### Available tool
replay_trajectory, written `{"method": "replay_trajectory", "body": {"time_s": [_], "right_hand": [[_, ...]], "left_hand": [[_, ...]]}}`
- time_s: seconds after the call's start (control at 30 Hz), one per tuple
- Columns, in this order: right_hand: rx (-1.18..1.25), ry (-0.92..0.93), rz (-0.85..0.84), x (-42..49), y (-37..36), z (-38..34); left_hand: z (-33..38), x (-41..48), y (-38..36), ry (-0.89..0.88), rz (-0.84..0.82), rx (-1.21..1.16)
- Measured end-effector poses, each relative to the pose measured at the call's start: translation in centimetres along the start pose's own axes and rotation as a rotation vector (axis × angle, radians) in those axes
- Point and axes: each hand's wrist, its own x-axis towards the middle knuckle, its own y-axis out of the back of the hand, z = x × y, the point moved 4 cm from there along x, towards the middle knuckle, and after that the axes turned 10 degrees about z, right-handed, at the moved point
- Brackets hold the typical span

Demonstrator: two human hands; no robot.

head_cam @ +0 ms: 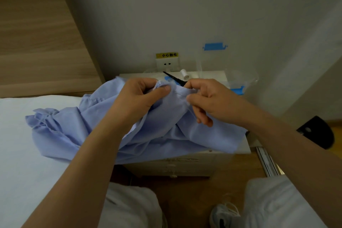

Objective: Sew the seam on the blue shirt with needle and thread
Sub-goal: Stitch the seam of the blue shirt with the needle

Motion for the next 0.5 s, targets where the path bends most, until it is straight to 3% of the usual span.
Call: {"method": "replay_trajectory", "body": {"time_s": [0.17, 0.5], "right_hand": [[-0.013, 0.008, 0.037, 0.00, 0.14, 0.09], [0.083, 0.026, 0.011, 0.08, 0.23, -0.11]], "left_hand": [[0.15, 0.02, 0.08, -0.035, 0.045, 0.021], [-0.48, 0.29, 0.32, 0.089, 0.020, -0.066]]}}
